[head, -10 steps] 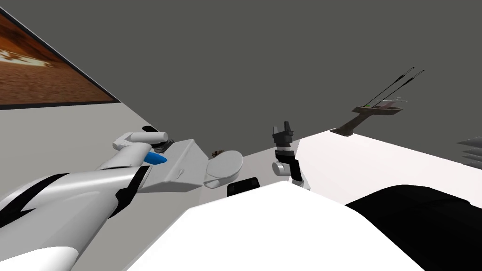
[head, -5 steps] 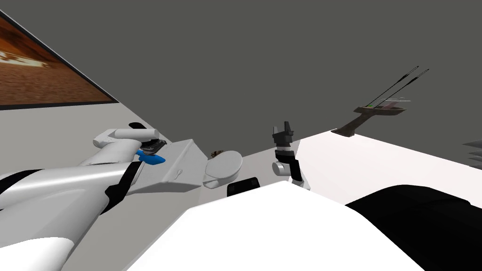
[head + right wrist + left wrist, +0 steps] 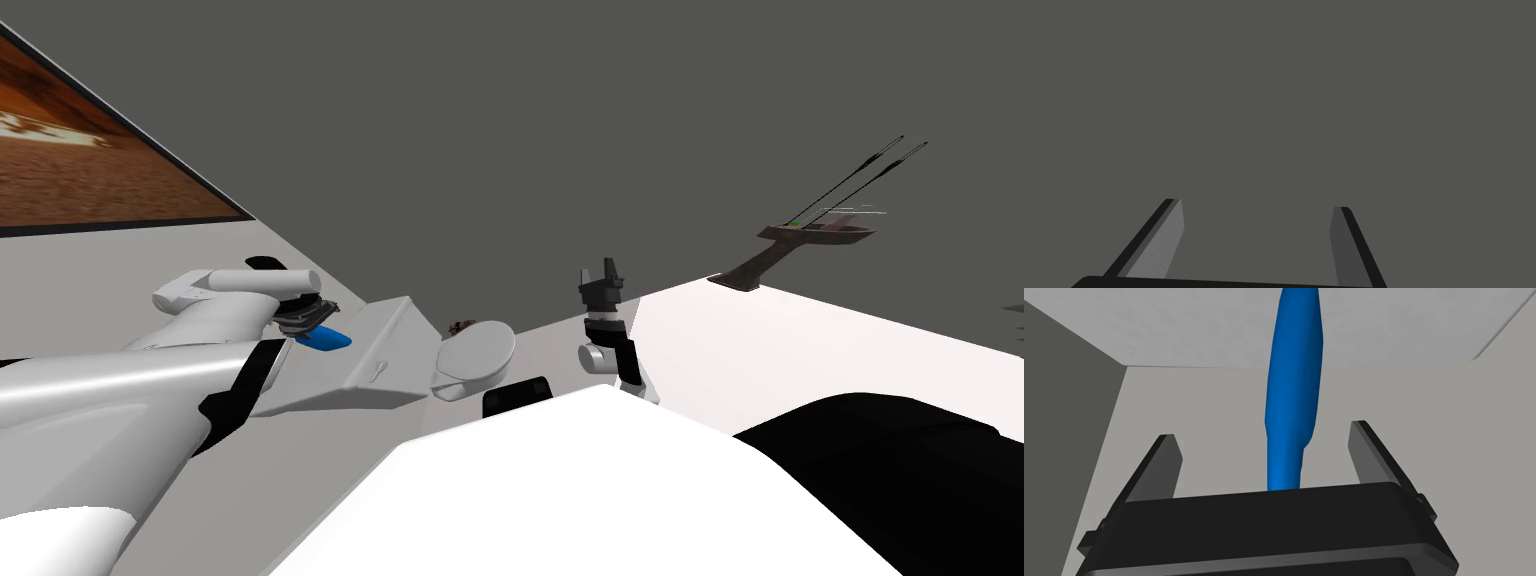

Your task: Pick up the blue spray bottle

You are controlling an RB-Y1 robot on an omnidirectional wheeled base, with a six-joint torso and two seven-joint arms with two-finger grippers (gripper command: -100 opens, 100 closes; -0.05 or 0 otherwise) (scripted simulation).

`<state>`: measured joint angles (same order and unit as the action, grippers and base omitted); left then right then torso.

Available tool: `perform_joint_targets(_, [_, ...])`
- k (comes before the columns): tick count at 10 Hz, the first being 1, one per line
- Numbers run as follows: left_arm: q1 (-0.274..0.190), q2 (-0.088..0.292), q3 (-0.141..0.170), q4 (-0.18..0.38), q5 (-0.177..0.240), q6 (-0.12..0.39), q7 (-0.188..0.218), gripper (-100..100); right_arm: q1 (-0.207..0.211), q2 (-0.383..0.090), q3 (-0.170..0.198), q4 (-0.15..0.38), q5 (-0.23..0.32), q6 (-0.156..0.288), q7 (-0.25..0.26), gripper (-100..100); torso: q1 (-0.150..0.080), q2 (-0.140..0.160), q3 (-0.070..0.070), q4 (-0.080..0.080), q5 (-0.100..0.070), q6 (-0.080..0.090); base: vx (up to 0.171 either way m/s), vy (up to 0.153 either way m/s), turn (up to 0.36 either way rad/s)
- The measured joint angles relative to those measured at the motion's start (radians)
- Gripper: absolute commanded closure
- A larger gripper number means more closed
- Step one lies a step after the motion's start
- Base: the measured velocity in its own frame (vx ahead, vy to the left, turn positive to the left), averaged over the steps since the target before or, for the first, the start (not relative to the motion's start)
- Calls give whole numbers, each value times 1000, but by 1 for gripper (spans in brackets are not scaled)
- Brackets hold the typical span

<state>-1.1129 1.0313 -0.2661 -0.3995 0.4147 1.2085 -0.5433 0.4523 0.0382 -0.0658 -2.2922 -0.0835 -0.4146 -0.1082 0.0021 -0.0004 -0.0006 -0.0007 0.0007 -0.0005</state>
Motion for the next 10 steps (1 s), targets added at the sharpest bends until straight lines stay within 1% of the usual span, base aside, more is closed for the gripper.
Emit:
perform_joint_targets(1, [-12, -1, -3, 18, -2, -4, -5, -100, 0, 0, 0, 0, 0, 0, 0, 0, 0, 0, 0, 0, 0, 0, 14, 16, 14])
perform_joint_targets(2, [-55, -1, -14, 82, -10, -14, -20, -100, 0, 0, 0, 0, 0, 0, 0, 0, 0, 0, 0, 0, 0, 0, 16, 18, 9])
perform_joint_targets(3, [-41, 7, -13, 60, -6, -3, -17, -100, 0, 0, 0, 0, 0, 0, 0, 0, 0, 0, 0, 0, 0, 0, 5, 7, 2])
perform_joint_targets(4, [-38, 8, -13, 54, -6, 2, -14, 0, 0, 0, 0, 0, 0, 0, 0, 0, 0, 0, 0, 0, 0, 0, 0, 0, 0])
perform_joint_targets(5, [-38, 8, -13, 55, -6, 2, -15, -100, 0, 0, 0, 0, 0, 0, 0, 0, -1, 0, 0, 0, 0, 0, 21, 15, 74])
perform_joint_targets(6, [-16, 12, -15, 18, 4, 15, -2, -100, 0, 0, 0, 0, 0, 0, 0, 0, 0, 0, 0, 0, 0, 0, 44, 29, 118])
perform_joint_targets(7, [-3, 13, -23, -3, 15, 27, 15, -100, 0, 0, 0, 0, 0, 0, 0, 0, 1, -2, -1, 0, 0, 0, 35, 22, 45])
perform_joint_targets(8, [1, 12, -28, -18, 19, 31, 23, -100, 0, 0, 0, 0, 0, 0, 0, 0, 1, -2, -1, 0, 0, 0, 15, 11, -14])
perform_joint_targets(9, [11, 16, -27, -46, 23, 38, 28, -100, 0, 0, 0, 0, 0, 0, 0, 0, 0, -1, -1, 0, 0, 0, 16, 16, 52])
perform_joint_targets(10, [31, 20, -29, -81, 33, 54, 41, -100, 0, 0, 0, 0, 0, 0, 0, 0, 0, -1, 0, 0, 0, 0, 20, 15, 61])
